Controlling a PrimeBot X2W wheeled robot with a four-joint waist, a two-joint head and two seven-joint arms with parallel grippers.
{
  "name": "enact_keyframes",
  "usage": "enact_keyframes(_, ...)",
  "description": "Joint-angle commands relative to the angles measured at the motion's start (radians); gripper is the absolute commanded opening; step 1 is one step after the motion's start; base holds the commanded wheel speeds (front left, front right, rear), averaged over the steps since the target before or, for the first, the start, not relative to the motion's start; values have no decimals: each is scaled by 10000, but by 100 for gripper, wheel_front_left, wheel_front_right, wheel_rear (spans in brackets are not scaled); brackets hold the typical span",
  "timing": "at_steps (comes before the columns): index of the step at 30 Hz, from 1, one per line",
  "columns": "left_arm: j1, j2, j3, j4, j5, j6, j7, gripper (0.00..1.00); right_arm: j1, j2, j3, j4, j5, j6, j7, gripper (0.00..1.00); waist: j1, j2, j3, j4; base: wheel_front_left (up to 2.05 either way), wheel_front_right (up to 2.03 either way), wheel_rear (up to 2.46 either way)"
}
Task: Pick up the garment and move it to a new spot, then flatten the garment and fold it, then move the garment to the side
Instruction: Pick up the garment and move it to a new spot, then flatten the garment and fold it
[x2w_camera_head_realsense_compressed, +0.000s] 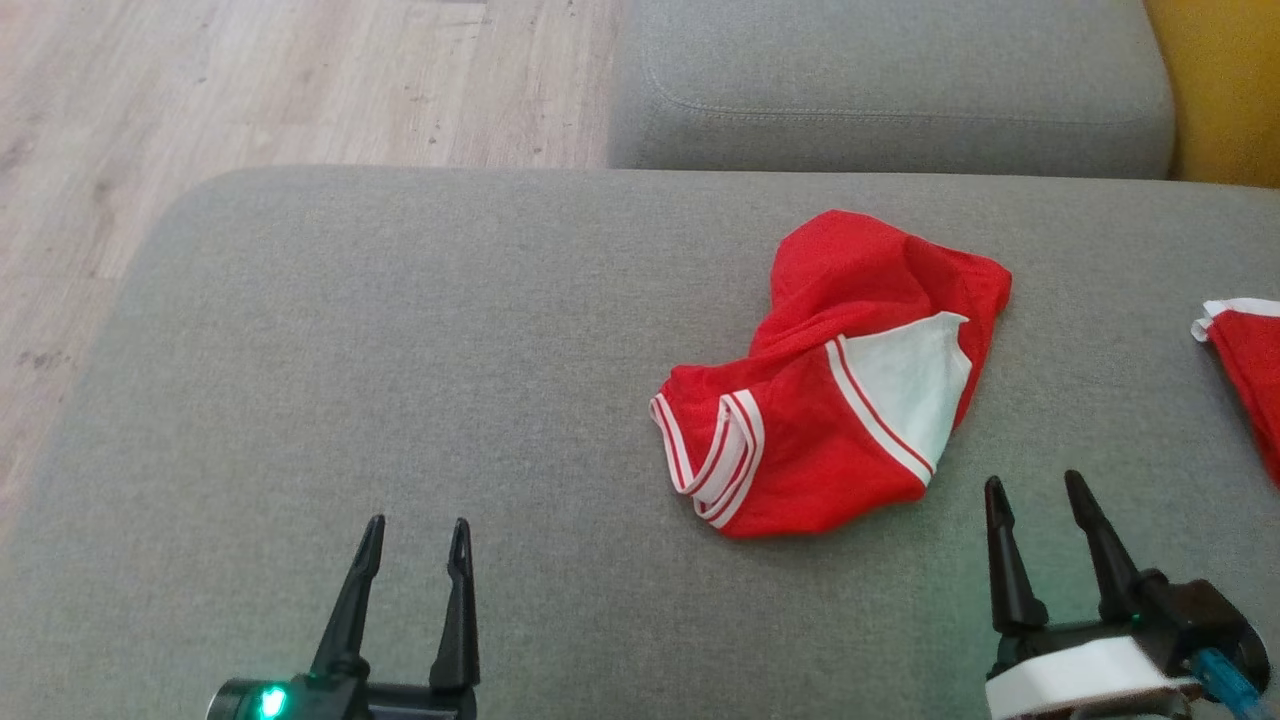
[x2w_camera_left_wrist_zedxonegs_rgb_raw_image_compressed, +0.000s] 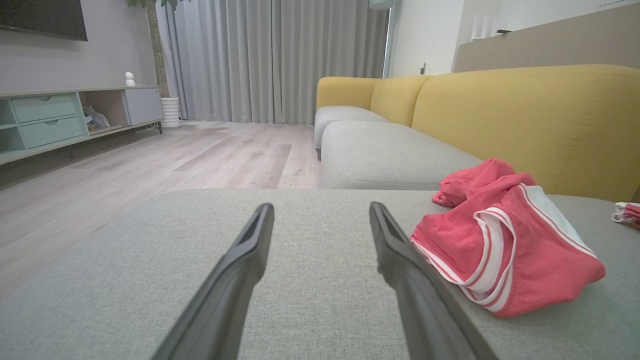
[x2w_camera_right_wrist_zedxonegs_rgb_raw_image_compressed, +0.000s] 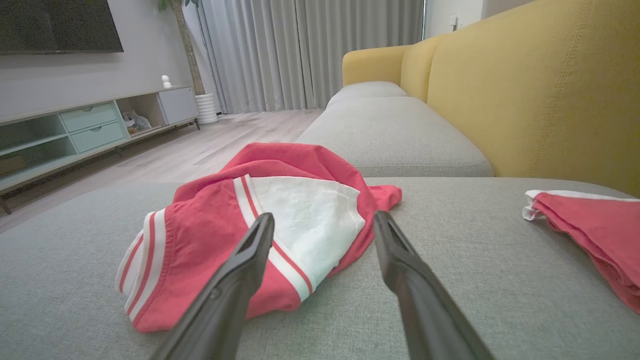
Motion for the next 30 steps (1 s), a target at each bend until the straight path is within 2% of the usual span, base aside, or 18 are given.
enact_keyframes(1,-309,-122,398,-377,101,4,-94,100,-112,-58,318,-327,10,65,-26,100,1,-1,-2,-47,0,0,0)
enact_keyframes(30,-82,-157,448,-385,-46,99,-95,100,115,-55,438,-346,235,65,-26,100,1,-1,-266,-213,0,0,0)
